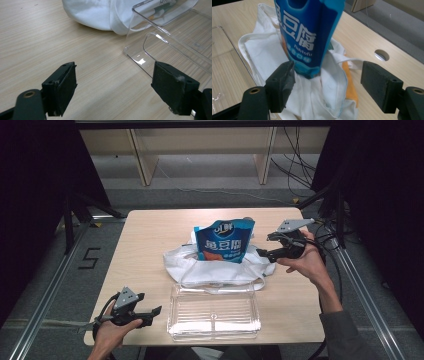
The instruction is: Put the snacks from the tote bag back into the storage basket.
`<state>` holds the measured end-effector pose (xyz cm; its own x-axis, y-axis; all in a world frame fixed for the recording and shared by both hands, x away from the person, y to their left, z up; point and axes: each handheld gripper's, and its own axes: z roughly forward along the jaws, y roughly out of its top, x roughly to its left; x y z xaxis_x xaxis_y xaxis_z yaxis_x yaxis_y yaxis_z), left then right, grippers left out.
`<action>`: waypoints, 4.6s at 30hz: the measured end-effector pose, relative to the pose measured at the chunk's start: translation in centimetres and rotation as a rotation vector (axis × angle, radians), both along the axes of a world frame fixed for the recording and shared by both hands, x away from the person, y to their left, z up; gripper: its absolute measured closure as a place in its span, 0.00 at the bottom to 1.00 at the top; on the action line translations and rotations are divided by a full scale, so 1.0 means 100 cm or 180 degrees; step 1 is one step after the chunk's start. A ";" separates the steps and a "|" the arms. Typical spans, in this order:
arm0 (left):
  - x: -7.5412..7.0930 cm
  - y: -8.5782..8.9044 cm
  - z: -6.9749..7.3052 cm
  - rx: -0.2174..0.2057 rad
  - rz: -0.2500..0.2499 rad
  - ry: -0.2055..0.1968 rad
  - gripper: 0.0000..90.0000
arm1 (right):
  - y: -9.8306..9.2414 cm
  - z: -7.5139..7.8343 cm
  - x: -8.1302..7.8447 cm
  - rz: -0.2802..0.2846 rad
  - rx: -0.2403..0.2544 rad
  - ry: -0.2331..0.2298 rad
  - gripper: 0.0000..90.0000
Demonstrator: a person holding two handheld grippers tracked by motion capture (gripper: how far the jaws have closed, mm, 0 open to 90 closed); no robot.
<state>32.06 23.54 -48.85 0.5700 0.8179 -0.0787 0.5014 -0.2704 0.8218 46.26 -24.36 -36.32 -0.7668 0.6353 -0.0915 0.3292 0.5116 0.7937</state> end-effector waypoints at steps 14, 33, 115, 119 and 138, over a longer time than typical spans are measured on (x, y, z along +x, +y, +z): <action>-0.002 0.008 -0.003 0.0043 0.0109 0.0021 0.21 | 0.036 0.068 0.023 0.0307 -0.0335 -0.0023 0.33; -0.002 0.010 -0.004 0.0004 0.0115 0.0050 0.22 | 0.110 0.095 0.048 0.0747 -0.0805 0.0137 0.58; 0.002 0.012 -0.005 0.0008 0.0144 0.0073 0.22 | 0.134 0.174 -0.044 0.1310 -0.1352 -0.0444 1.00; 0.003 0.012 -0.004 0.0012 0.0156 0.0064 0.22 | 0.135 0.172 -0.053 0.1391 -0.1361 -0.0459 1.00; 0.003 0.012 -0.004 0.0073 0.0094 0.0061 0.22 | 0.146 0.149 -0.090 0.1677 -0.1402 -0.0551 1.00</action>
<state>32.35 24.73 -49.27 0.5440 0.8361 -0.0703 0.5251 -0.2739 0.8057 37.24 -9.78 -21.42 -0.9132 0.0597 -0.4031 -0.1626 0.8536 0.4949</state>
